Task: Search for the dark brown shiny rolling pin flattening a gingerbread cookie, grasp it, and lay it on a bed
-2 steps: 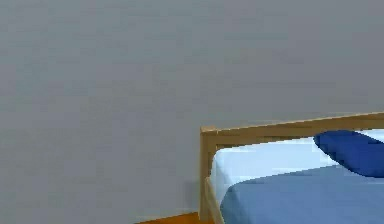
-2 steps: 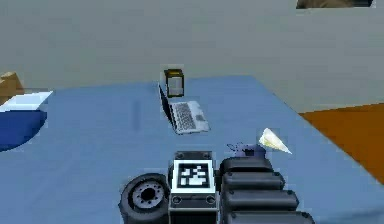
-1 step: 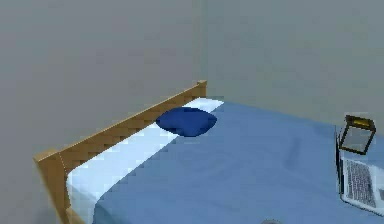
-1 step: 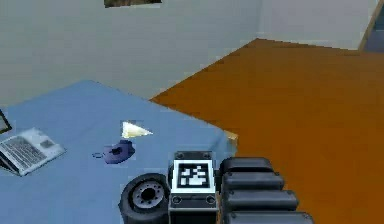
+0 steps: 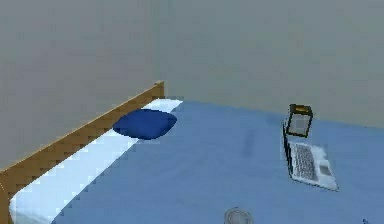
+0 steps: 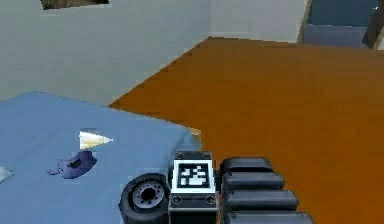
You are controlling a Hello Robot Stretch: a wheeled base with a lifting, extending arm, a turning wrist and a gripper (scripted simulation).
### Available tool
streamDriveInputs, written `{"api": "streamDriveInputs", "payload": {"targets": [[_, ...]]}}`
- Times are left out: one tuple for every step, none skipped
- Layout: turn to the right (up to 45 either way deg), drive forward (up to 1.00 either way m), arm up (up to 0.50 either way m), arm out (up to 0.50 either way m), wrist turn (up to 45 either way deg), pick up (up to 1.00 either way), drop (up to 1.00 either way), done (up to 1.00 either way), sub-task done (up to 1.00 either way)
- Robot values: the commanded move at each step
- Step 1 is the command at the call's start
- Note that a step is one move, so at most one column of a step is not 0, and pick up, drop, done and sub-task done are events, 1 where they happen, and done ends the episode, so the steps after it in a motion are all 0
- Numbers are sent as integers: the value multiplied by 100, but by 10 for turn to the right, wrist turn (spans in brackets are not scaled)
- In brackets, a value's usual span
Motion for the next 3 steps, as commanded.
{"api": "streamDriveInputs", "payload": {"targets": [[-450, 0, 0, 0, 0, 0, 0, 0, 0], [-450, 0, 0, 0, 0, 0, 0, 0, 0], [-330, 0, 0, 0, 0, 0, 0, 0, 0]]}}
